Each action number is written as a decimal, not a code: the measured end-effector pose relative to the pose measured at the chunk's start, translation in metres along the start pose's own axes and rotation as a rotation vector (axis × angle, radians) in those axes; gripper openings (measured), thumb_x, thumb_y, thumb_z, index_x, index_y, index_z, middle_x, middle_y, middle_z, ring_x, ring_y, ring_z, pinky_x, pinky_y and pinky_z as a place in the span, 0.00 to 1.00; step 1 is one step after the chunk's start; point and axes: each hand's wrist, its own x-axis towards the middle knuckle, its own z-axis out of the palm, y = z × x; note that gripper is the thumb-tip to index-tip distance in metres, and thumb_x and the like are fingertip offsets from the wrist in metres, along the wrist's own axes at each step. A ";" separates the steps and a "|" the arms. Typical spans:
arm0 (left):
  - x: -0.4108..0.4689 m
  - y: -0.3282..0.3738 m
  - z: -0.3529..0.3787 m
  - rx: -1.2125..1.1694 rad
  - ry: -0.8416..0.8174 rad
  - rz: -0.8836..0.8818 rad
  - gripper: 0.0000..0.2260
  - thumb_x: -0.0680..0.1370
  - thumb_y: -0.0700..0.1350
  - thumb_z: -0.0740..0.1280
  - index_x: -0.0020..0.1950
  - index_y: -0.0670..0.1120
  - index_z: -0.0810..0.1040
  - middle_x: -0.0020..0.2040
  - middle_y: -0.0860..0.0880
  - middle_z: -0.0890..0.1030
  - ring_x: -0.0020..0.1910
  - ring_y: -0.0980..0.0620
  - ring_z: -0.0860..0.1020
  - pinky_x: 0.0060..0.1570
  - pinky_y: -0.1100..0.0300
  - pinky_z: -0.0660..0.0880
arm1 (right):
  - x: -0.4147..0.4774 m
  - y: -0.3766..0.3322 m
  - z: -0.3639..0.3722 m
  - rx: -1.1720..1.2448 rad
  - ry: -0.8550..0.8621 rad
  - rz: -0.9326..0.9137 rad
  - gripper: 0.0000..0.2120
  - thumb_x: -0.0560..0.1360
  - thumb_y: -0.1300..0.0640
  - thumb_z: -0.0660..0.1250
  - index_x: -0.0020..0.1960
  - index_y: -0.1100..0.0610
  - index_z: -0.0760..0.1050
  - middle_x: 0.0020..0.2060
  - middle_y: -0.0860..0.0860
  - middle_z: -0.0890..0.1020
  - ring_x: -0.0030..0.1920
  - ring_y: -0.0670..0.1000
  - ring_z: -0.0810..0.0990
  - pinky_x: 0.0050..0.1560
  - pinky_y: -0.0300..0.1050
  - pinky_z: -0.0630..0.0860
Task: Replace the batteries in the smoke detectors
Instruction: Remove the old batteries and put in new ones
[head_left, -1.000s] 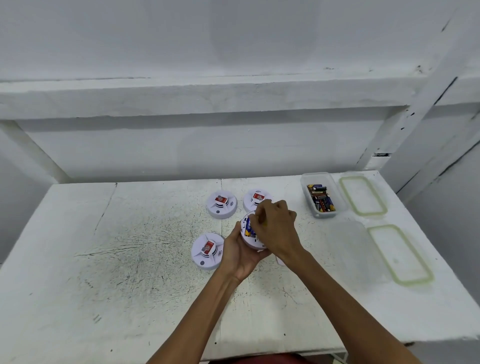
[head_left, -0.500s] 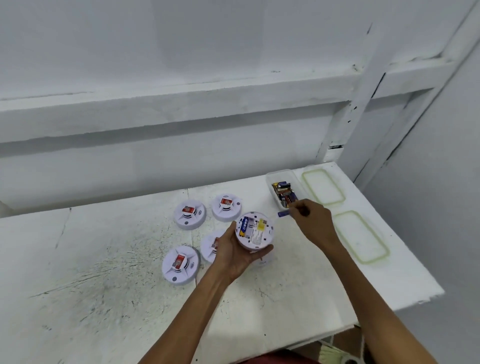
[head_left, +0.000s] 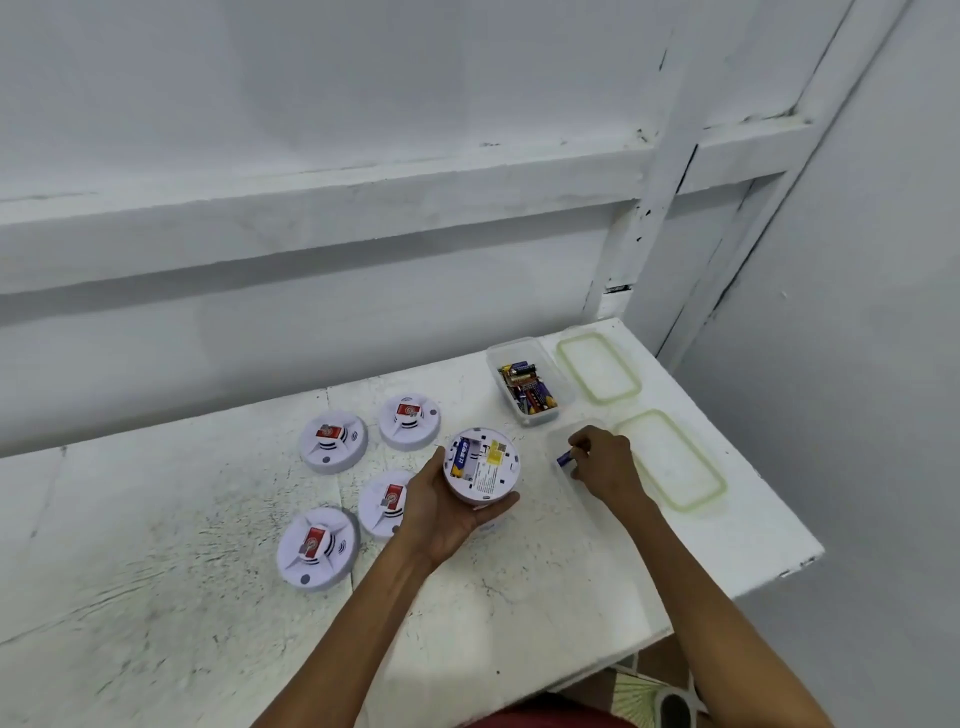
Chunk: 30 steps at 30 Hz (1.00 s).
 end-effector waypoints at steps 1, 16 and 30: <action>-0.001 0.000 0.000 0.000 0.006 0.006 0.24 0.86 0.55 0.55 0.74 0.41 0.72 0.69 0.34 0.77 0.69 0.30 0.73 0.58 0.27 0.74 | -0.001 0.001 0.003 -0.011 0.019 -0.001 0.08 0.79 0.65 0.64 0.56 0.62 0.78 0.49 0.60 0.82 0.38 0.57 0.84 0.44 0.54 0.82; -0.010 0.003 0.000 -0.014 -0.008 0.019 0.24 0.86 0.56 0.54 0.73 0.40 0.73 0.68 0.34 0.78 0.66 0.31 0.76 0.58 0.31 0.77 | -0.046 -0.095 -0.008 0.030 0.034 -0.413 0.04 0.76 0.58 0.69 0.50 0.54 0.82 0.40 0.44 0.83 0.36 0.41 0.79 0.37 0.27 0.71; -0.013 0.004 -0.002 0.053 0.034 0.120 0.20 0.86 0.53 0.53 0.64 0.44 0.80 0.63 0.40 0.83 0.59 0.42 0.83 0.52 0.43 0.80 | -0.065 -0.132 0.040 -0.409 -0.094 -0.687 0.12 0.78 0.55 0.63 0.55 0.60 0.80 0.53 0.55 0.79 0.55 0.54 0.73 0.47 0.51 0.78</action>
